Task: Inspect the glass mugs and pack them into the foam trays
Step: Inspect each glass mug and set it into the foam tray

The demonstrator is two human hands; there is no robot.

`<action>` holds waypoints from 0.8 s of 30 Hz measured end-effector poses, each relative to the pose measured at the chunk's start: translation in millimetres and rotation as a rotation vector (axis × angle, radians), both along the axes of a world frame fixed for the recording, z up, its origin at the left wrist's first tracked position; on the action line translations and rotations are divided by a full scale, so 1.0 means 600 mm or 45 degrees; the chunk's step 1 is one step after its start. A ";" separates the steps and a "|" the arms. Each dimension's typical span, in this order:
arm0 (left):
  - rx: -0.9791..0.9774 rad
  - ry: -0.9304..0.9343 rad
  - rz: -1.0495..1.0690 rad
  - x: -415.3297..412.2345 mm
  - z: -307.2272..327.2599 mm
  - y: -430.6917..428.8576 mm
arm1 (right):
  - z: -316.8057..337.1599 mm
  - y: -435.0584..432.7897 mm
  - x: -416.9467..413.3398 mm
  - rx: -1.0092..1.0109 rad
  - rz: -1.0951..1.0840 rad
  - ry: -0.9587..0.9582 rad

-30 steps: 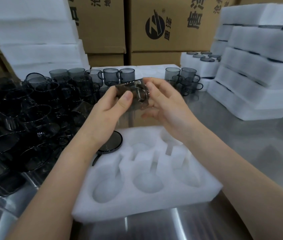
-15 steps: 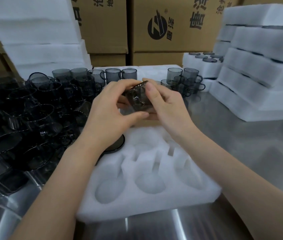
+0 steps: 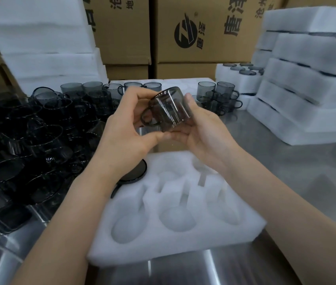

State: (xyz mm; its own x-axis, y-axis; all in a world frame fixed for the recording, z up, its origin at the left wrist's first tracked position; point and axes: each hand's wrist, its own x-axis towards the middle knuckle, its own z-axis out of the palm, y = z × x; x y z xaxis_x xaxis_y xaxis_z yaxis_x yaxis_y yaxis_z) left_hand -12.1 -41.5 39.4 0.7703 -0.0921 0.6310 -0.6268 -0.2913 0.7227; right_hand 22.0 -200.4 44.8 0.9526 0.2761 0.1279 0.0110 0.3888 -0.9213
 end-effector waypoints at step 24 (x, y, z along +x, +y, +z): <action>-0.045 -0.040 -0.070 -0.006 -0.003 -0.006 | 0.001 0.003 0.003 0.032 0.158 0.000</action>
